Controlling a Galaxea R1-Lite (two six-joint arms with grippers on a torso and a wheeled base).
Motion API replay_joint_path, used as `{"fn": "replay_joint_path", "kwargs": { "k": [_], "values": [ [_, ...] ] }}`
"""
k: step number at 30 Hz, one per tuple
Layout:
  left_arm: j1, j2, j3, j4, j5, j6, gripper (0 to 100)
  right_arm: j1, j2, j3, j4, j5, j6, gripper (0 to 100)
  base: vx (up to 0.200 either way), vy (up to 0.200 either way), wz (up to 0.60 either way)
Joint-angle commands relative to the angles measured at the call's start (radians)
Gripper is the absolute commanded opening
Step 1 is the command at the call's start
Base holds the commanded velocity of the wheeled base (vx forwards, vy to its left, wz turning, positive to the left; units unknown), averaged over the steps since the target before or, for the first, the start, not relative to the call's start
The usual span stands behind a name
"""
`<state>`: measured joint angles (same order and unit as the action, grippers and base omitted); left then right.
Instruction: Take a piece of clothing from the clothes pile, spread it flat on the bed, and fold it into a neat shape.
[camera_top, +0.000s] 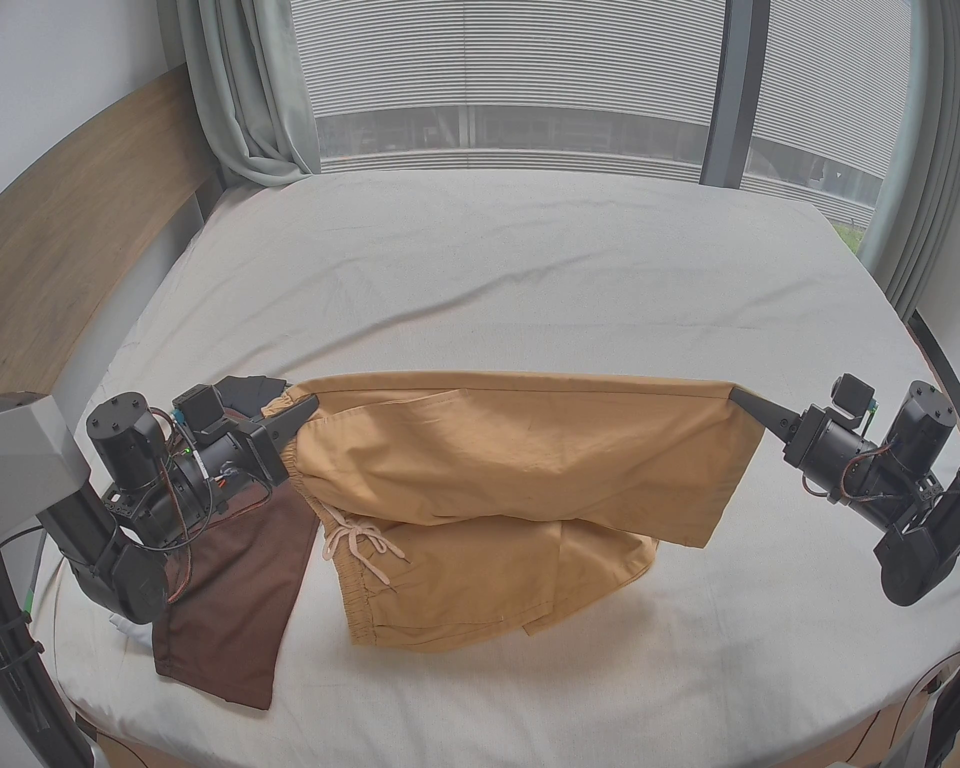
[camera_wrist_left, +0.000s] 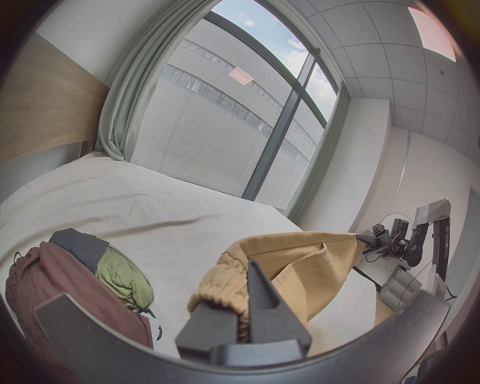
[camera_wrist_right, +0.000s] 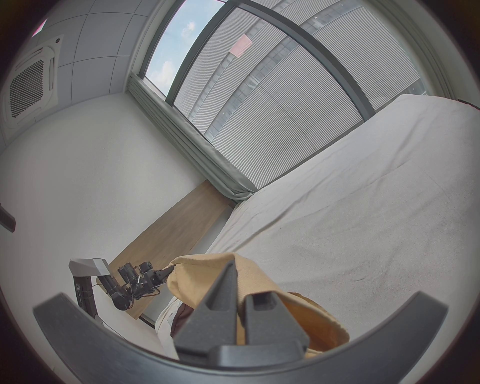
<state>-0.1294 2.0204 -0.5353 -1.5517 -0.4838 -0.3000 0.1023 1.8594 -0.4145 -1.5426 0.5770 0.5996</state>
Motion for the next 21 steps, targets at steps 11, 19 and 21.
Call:
{"fn": "replay_joint_path", "kwargs": {
  "k": [11, 19, 21],
  "values": [
    [0.001, 0.003, -0.002, -0.001, 0.001, -0.001, 0, 0.004, 0.001, 0.0, -0.001, 0.0, -0.001, 0, 0.0, 0.0, 0.0],
    [0.001, 0.003, -0.003, -0.001, 0.002, -0.007, 0, 0.04, 0.001, 0.008, -0.001, -0.002, -0.007, 0, 0.0, 0.0, 0.0],
    [-0.001, 0.004, -0.003, -0.001, 0.002, -0.008, 0, 0.043, 0.003, 0.008, -0.001, -0.003, -0.007, 0, 0.0, 0.0, 0.0]
  ]
}}
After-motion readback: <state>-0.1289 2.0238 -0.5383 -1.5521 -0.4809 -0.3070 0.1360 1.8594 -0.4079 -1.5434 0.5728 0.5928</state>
